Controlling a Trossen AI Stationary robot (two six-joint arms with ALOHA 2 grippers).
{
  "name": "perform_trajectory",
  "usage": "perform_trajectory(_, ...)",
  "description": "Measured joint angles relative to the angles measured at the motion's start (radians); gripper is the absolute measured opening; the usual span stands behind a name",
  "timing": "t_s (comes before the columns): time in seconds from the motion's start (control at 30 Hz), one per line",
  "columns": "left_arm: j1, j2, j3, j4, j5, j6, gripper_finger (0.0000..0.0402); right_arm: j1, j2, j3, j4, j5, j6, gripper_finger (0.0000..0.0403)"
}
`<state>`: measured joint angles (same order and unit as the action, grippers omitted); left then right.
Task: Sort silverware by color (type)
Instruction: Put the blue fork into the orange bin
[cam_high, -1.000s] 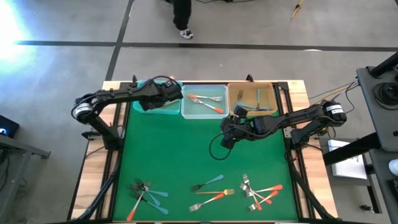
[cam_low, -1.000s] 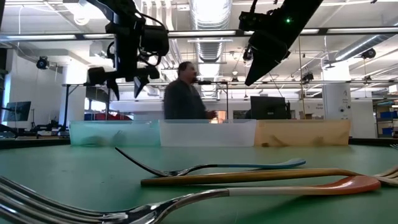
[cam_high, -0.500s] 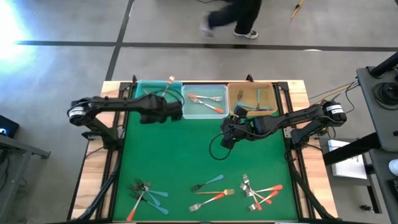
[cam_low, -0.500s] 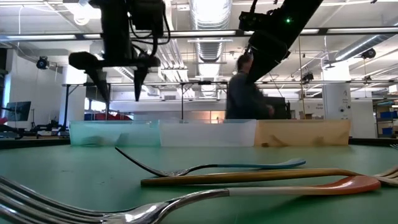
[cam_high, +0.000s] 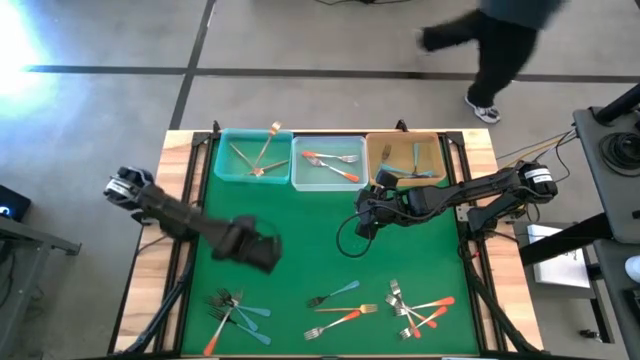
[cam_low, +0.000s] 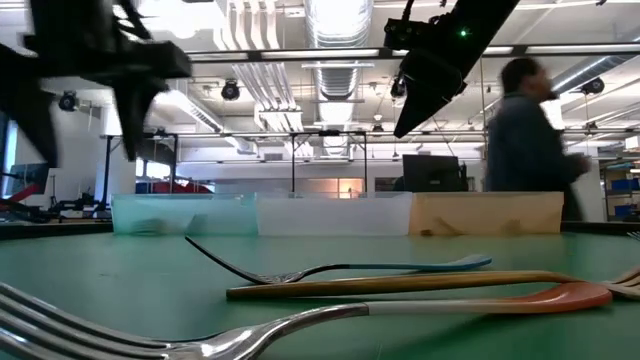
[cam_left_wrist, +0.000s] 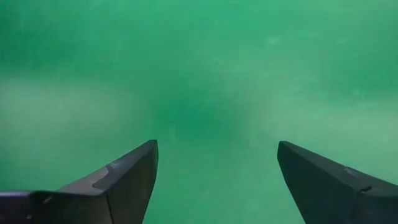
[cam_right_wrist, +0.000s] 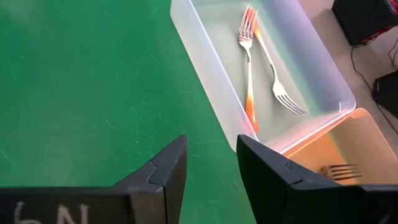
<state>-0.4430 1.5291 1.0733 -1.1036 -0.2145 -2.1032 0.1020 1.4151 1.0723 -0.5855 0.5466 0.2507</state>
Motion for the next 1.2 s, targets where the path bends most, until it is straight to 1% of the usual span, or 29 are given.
perform_trajectory(0.1,-0.104,0.000,0.000,-0.025,0.022,-0.247,0.0310,0.000,0.000,0.000,0.000,0.000,0.000,0.0132)
perform_trajectory(0.17,-0.157,0.000,0.000,-0.025,0.025,-0.358,0.0310,0.000,0.000,0.000,0.000,0.000,0.000,0.0132)
perform_trajectory(0.23,-0.193,0.000,0.000,-0.024,0.046,-0.429,0.0310,0.000,0.000,0.000,0.000,0.000,0.000,0.0132)
perform_trajectory(0.4,-0.214,0.002,0.006,0.021,0.243,-0.520,0.0310,0.000,0.000,0.000,0.000,0.000,0.000,0.0132)
perform_trajectory(0.47,-0.214,0.002,0.006,0.067,0.292,-0.576,0.0310,0.000,0.000,0.000,0.000,0.000,0.000,0.0132)
perform_trajectory(0.63,-0.225,0.020,0.006,0.203,0.375,-0.789,0.0310,0.000,0.000,0.000,0.000,0.000,0.000,0.0132)
perform_trajectory(0.93,-0.283,0.133,0.006,0.284,0.382,-1.028,0.0310,0.000,0.000,0.000,0.000,0.000,0.000,0.0132)
perform_trajectory(1.2,-0.293,0.219,0.006,0.342,0.326,-1.039,0.0310,0.000,0.000,0.000,0.000,0.000,0.000,0.0132)
